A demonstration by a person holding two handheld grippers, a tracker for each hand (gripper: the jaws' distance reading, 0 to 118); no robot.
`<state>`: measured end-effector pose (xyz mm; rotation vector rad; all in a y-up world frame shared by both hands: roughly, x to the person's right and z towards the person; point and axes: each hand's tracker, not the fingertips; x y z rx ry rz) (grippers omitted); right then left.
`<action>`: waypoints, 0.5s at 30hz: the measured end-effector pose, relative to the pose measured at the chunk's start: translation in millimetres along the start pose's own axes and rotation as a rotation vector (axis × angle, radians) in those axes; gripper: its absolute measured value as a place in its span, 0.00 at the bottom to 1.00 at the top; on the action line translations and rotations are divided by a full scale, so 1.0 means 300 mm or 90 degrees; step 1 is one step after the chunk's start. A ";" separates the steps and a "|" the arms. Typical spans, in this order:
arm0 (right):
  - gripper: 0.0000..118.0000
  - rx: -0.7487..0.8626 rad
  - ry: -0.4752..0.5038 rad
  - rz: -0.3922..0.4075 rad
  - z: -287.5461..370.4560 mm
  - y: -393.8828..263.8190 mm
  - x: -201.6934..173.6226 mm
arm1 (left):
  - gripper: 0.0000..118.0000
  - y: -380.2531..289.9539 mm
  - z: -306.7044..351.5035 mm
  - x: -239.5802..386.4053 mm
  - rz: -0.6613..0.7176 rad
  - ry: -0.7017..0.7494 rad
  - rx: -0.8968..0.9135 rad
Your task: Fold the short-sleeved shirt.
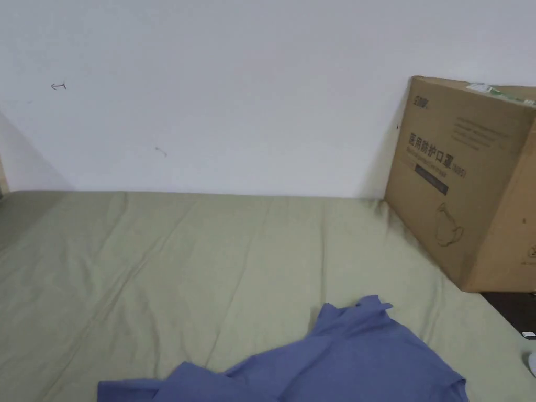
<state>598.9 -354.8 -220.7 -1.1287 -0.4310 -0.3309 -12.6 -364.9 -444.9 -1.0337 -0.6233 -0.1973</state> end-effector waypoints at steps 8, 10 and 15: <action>0.99 0.229 0.078 -0.009 0.253 0.039 -0.049 | 1.00 0.031 0.251 0.067 0.031 0.012 0.147; 0.99 0.298 0.113 -0.003 0.334 0.043 -0.106 | 1.00 0.048 0.330 0.126 0.034 0.013 0.225; 0.95 0.612 0.195 0.060 0.522 -0.046 -0.348 | 0.80 0.033 0.494 0.296 0.061 0.052 0.501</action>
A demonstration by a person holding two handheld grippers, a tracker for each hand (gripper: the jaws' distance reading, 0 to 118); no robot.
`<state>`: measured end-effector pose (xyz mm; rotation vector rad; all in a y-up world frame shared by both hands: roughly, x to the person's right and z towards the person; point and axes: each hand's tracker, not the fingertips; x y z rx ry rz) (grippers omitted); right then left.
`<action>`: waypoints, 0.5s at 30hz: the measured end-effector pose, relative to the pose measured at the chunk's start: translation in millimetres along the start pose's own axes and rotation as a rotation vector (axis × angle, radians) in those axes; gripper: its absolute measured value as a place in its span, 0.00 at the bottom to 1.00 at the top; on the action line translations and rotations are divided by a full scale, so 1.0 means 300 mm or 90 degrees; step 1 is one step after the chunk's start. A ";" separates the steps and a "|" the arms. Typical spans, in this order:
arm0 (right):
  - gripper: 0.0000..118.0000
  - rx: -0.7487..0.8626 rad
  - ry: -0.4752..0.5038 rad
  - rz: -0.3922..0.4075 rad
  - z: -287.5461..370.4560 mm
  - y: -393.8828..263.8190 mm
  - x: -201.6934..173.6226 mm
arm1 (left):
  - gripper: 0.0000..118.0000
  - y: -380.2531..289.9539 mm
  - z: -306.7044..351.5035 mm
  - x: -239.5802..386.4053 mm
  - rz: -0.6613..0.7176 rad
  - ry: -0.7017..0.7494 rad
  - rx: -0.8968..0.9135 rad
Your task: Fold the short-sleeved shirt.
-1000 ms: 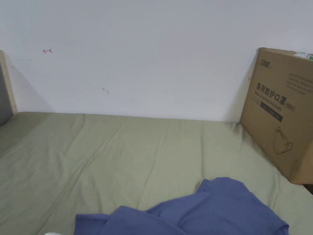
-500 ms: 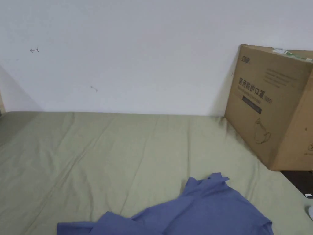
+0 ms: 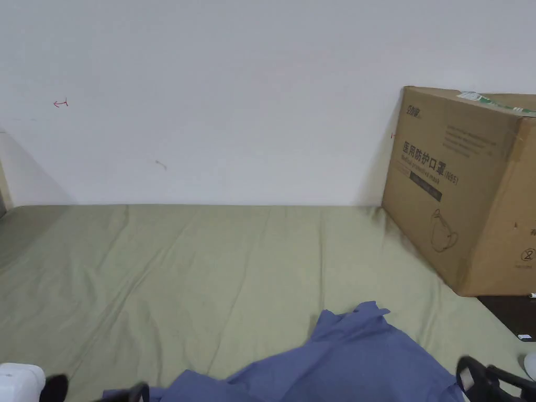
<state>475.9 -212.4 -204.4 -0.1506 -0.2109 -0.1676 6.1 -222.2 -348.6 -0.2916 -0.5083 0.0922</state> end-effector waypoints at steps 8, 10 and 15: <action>0.01 0.118 0.039 -0.008 0.029 0.009 -0.231 | 0.00 0.003 0.091 0.135 -0.028 0.101 0.186; 0.01 0.114 0.039 0.024 0.019 0.018 -0.244 | 0.00 0.045 0.052 0.104 -0.074 0.097 0.140; 0.01 0.082 0.064 0.072 -0.001 0.034 -0.261 | 0.00 0.077 -0.242 -0.111 0.010 0.039 -0.231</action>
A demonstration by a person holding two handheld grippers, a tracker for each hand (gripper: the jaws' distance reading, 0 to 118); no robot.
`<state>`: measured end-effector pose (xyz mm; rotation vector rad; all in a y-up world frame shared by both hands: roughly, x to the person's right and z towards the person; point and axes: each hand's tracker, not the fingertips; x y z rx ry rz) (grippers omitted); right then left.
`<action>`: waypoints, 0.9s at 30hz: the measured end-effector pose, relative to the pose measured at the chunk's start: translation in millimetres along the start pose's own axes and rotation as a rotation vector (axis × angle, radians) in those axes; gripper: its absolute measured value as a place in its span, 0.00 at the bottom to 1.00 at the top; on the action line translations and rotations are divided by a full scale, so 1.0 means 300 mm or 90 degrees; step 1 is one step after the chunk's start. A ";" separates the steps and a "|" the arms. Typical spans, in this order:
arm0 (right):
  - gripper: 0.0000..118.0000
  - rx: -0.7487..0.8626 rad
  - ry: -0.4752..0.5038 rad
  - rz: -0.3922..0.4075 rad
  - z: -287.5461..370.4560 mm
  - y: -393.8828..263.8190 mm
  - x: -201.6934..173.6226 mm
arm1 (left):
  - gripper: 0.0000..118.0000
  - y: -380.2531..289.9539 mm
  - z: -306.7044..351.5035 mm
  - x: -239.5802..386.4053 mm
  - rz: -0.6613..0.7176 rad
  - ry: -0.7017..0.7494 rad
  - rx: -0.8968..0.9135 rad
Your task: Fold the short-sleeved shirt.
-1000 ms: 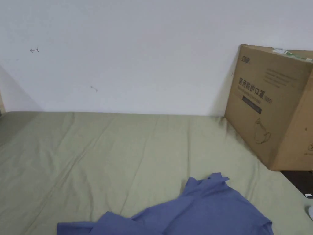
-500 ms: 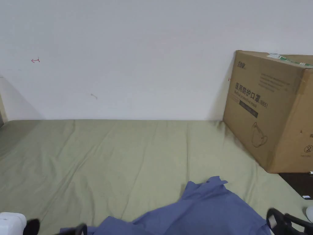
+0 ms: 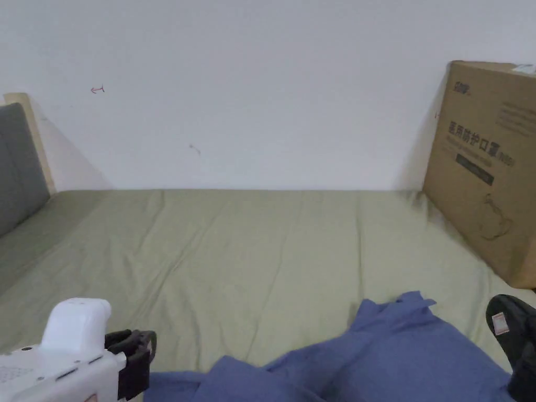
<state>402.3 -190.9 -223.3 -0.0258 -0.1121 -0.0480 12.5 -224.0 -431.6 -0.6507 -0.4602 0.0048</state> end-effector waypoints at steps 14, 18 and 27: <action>0.01 -0.138 0.051 -0.031 -0.182 -0.114 -0.011 | 0.93 -0.157 -0.711 -0.311 -0.026 0.096 -0.179; 0.01 -0.162 0.051 -0.007 -0.215 -0.147 -0.017 | 0.99 -0.171 -0.743 -0.260 -0.067 0.060 -0.203; 0.01 -0.179 0.061 -0.076 -0.330 -0.170 0.100 | 0.01 -0.237 -0.627 -0.159 -0.173 0.044 -0.101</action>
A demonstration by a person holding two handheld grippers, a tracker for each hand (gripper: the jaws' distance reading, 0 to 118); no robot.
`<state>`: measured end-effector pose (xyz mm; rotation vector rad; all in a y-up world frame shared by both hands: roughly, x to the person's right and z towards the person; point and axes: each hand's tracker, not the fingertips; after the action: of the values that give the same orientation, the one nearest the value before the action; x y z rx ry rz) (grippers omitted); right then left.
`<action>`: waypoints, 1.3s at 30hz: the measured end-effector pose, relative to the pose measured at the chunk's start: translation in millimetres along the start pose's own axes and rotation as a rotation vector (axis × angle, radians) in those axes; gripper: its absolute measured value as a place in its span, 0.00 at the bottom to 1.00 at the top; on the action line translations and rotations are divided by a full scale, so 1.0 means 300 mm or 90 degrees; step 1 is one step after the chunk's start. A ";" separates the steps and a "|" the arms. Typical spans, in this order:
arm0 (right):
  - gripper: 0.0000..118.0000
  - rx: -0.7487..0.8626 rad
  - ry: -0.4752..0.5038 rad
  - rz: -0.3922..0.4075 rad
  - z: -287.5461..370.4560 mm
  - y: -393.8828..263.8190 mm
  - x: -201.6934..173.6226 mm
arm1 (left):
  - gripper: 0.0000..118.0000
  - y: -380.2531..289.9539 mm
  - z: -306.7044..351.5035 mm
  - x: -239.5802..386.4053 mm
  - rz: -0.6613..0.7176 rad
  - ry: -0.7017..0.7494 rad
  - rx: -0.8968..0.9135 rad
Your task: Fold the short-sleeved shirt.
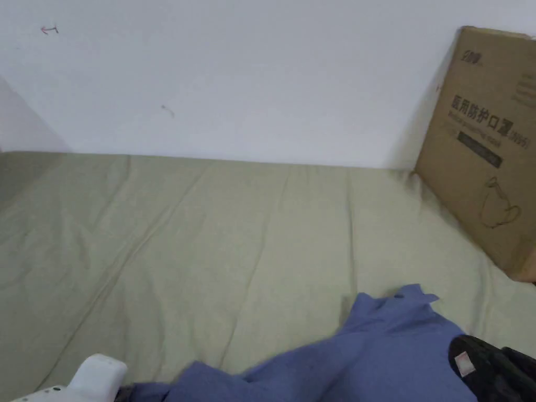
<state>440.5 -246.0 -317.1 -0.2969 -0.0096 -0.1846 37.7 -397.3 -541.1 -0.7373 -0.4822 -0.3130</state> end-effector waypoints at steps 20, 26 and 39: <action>0.99 -0.526 -0.158 -0.036 -1.029 0.021 0.773 | 0.01 0.042 0.132 -0.017 0.185 0.040 0.083; 0.90 -0.526 -0.182 -0.003 -1.096 -0.041 0.733 | 0.01 0.015 0.086 -0.039 0.210 0.039 0.050; 0.01 -0.265 -0.138 0.021 -0.525 0.183 0.556 | 0.01 0.082 0.274 -0.095 0.254 0.030 0.113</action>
<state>611.6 -270.4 -477.3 -0.7307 -0.1817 -0.1198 -1.1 -319.2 -517.5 -0.6350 -0.3044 0.0848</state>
